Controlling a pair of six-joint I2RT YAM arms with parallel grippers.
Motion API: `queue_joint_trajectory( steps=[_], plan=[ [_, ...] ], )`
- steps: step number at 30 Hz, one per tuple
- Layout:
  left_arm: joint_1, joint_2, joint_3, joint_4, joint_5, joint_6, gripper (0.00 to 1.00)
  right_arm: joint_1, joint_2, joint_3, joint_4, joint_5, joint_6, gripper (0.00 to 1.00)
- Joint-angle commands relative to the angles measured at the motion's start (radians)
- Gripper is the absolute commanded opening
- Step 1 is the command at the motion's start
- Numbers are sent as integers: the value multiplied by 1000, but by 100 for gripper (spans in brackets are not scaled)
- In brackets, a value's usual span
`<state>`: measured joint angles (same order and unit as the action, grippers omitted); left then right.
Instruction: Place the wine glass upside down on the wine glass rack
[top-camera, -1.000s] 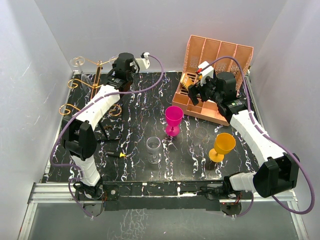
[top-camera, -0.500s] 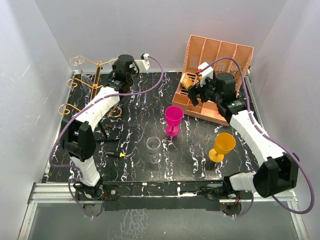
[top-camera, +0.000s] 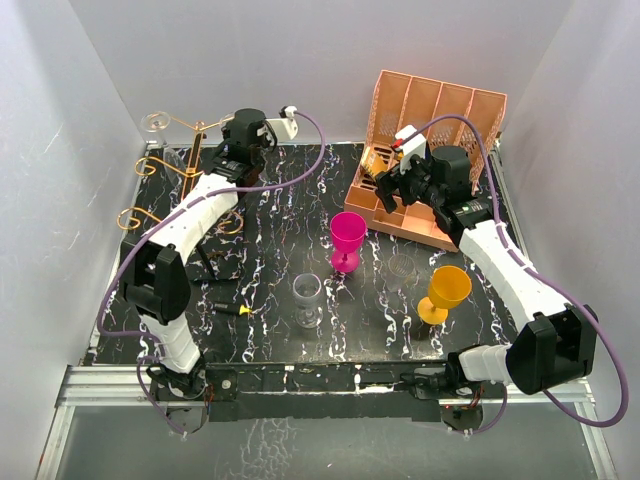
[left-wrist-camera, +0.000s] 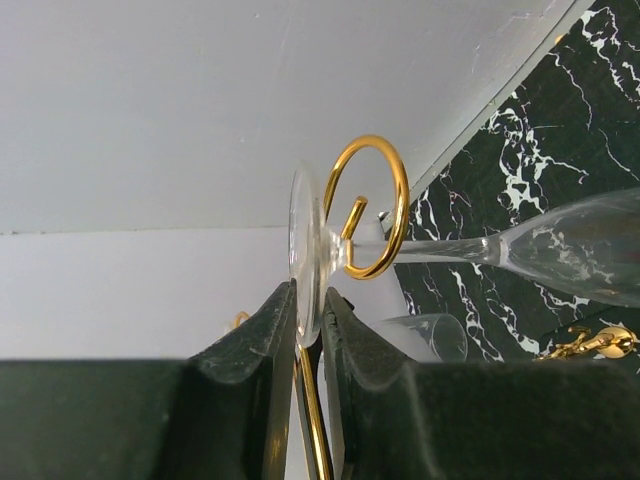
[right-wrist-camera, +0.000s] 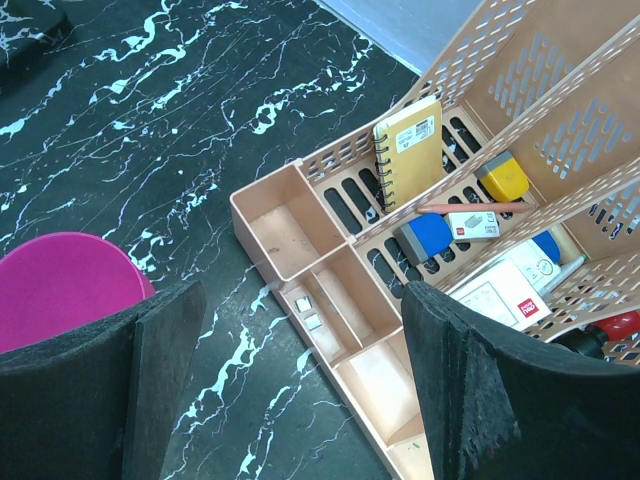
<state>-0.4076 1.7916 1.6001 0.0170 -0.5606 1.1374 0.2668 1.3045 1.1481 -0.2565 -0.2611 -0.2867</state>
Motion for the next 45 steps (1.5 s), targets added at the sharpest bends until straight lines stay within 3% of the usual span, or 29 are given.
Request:
queue_joint_trajectory(
  steps=[1, 33, 45],
  plan=[
    [15, -93, -15, -7, -45, -3, 18, -5, -5, -4, 69, -7, -4, 86],
    [15, -190, -56, -18, -76, 11, 23, -12, -8, -7, 70, -21, -3, 87],
    [21, -235, 13, -184, -36, -153, 24, -15, -1, -3, 65, -33, 0, 87]
  ],
)
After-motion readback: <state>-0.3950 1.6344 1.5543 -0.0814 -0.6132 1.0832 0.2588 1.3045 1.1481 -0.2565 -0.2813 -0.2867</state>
